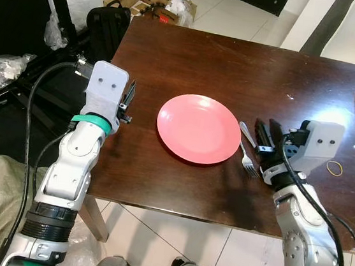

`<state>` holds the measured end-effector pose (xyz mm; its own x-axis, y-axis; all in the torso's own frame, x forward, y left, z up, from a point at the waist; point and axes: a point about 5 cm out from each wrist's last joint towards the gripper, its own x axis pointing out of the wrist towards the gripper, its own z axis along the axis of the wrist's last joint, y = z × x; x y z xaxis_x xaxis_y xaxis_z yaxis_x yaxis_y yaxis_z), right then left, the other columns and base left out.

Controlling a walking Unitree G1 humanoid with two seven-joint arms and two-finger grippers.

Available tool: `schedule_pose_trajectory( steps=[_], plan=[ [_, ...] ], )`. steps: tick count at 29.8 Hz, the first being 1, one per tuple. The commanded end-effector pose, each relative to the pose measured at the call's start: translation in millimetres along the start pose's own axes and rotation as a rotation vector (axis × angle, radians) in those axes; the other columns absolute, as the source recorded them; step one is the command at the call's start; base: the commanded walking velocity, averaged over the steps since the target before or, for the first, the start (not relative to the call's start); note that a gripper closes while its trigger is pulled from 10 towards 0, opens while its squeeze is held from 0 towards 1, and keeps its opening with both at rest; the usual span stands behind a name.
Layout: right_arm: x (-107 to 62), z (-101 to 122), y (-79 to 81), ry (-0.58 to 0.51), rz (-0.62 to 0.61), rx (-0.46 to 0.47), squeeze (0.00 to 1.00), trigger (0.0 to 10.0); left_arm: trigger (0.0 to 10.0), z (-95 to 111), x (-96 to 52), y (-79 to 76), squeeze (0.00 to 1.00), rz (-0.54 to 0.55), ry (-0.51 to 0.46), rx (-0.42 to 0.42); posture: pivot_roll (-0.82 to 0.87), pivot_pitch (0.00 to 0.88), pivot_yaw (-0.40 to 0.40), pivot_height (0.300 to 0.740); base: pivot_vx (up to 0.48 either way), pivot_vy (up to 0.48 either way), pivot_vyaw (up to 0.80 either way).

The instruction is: Setting the table

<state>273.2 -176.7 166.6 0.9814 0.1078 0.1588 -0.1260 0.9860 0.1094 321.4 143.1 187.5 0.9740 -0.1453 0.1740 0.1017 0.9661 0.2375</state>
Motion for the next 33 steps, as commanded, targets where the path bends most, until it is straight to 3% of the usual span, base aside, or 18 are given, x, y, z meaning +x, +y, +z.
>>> schedule_pose_trajectory(
  steps=[1,26,33],
  plan=[
    [-0.4,-3.9,-2.4,0.010,-0.018,-0.003,0.00,10.0,10.0,-1.6,1.4,-5.2,0.00,-0.012,0.004,-0.005,0.04,0.000,-0.003,0.740,0.000,0.000,0.00],
    [1.3,-7.7,-1.0,-0.001,-0.034,-0.007,0.00,10.0,10.0,2.2,7.8,-15.0,0.00,-0.031,-0.028,-0.022,0.03,0.000,0.009,0.740,0.000,0.000,0.00],
    [2.4,-8.4,-0.7,-0.004,-0.038,-0.006,0.00,10.0,10.0,1.4,7.0,-13.5,0.00,-0.037,-0.028,-0.019,0.04,0.000,0.014,0.740,-0.298,0.000,0.00]
  ],
)
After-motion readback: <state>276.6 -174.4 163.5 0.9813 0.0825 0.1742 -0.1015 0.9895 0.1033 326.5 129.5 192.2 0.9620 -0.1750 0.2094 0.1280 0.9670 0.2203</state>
